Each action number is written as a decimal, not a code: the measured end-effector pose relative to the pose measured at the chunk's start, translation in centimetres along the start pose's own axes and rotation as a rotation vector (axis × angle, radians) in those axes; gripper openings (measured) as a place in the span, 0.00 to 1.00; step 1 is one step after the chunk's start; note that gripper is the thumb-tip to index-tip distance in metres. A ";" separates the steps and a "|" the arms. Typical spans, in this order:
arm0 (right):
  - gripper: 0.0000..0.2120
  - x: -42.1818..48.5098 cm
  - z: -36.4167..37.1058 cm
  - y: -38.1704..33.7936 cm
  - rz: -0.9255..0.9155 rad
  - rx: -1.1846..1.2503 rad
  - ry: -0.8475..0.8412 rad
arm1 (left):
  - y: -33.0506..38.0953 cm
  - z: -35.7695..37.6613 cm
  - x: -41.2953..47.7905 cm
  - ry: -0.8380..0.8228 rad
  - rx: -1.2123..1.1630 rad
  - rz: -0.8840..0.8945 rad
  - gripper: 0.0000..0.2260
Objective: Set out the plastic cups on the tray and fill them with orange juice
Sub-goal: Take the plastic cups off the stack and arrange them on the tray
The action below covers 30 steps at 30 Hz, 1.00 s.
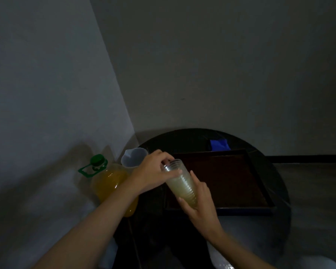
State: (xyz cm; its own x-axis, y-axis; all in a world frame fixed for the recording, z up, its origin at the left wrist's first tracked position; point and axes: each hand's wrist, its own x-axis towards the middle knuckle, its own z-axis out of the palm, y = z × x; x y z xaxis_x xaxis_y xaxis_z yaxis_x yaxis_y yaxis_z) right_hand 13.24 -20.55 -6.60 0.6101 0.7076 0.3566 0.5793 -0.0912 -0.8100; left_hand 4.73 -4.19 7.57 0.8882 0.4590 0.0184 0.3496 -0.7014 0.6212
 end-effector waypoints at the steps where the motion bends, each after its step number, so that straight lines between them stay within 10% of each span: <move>1: 0.39 -0.2 -0.8 0.3 -0.001 -0.013 0.005 | 0.5 -0.1 0.2 -0.040 -0.006 0.011 0.23; 16: 0.40 -1.9 -6.0 1.9 0.011 0.025 0.058 | 5.9 1.1 2.8 -0.155 -0.023 0.050 0.16; 30: 0.40 0.9 -7.8 6.8 0.167 0.188 0.156 | 4.1 -5.9 9.1 0.298 -0.123 0.093 0.20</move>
State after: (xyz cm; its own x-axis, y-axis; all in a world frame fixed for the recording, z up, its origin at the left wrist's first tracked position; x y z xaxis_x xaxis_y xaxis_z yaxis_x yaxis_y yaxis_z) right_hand 21.97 -25.97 -8.16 0.7728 0.5761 0.2663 0.3620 -0.0555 -0.9305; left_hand 12.47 0.34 14.85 0.7822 0.5483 0.2958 0.2167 -0.6846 0.6959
